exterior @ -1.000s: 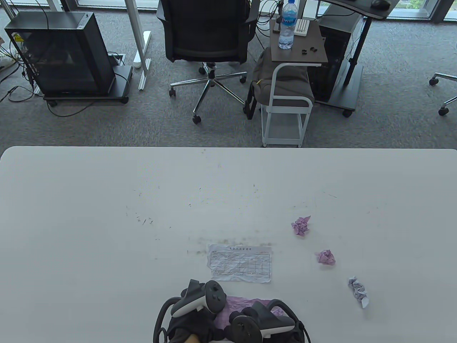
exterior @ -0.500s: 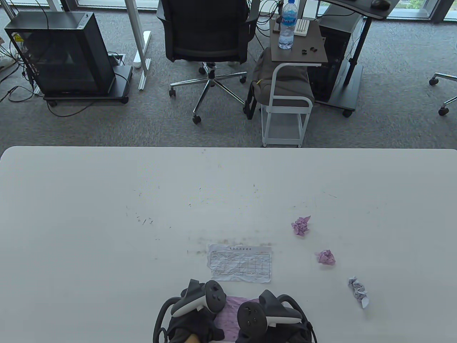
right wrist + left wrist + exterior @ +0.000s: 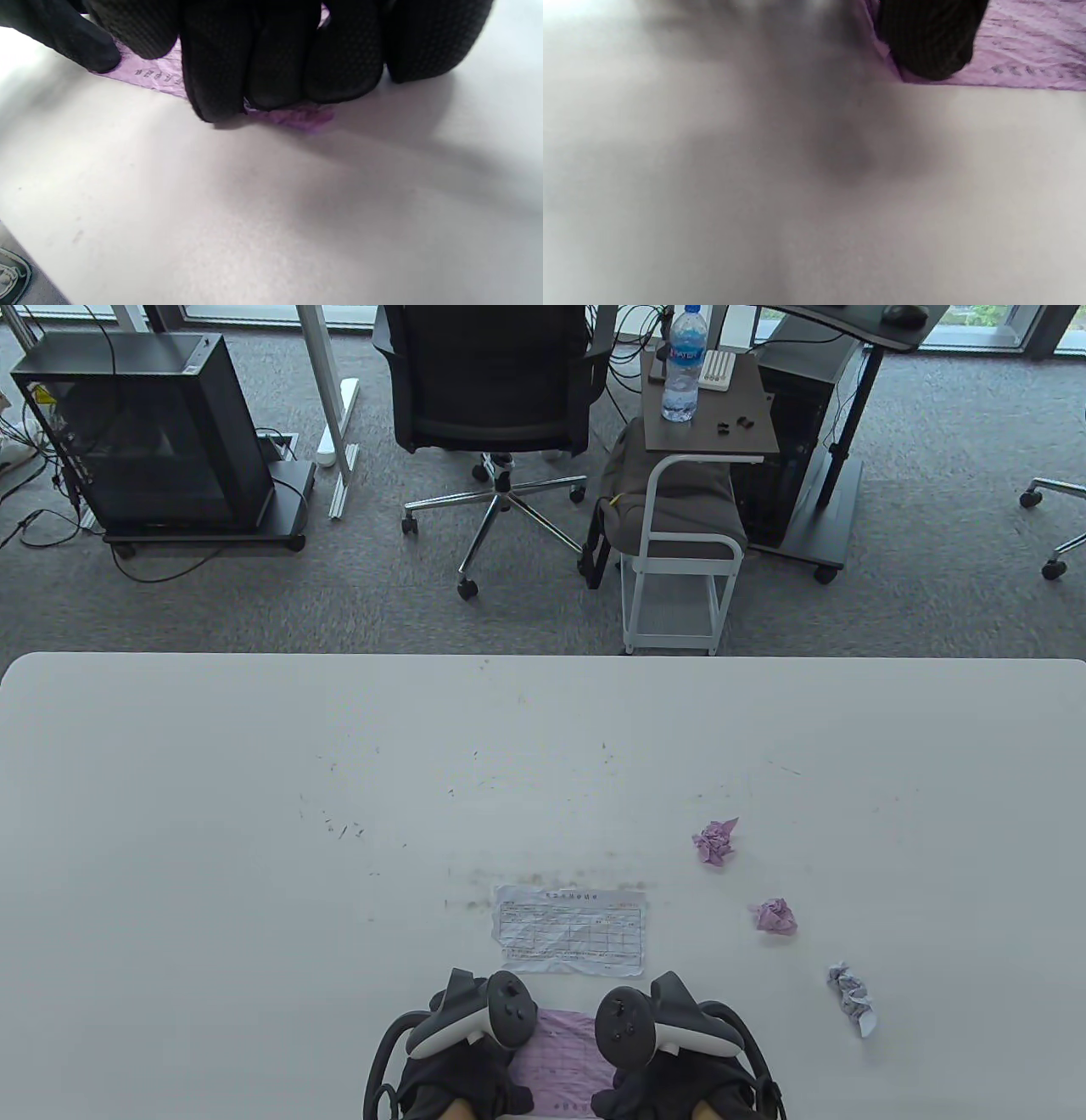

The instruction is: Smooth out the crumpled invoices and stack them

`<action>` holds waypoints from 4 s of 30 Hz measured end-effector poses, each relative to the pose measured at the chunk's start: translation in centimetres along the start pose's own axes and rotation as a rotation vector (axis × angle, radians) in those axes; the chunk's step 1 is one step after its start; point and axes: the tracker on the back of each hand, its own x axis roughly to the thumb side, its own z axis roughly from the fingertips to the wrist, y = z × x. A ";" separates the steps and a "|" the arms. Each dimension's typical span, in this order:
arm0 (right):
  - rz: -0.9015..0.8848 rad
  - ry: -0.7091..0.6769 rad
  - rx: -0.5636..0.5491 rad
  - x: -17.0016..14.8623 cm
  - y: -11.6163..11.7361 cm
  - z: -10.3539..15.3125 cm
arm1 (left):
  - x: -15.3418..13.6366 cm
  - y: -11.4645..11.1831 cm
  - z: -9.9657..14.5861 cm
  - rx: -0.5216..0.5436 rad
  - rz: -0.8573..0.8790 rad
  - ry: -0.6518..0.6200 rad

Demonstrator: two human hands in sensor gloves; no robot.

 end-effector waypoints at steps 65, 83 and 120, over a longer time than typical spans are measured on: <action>0.031 0.236 -0.395 -2.6 -0.5 0.2 | 0.1 0.1 -0.1 0.003 0.002 -0.010; -0.160 0.205 -0.525 -3.5 -1.3 1.9 | 0.0 0.0 -0.1 0.007 -0.004 -0.012; -0.831 -0.289 -1.207 -5.3 -4.9 10.2 | -1.5 2.4 3.2 0.387 1.121 -0.831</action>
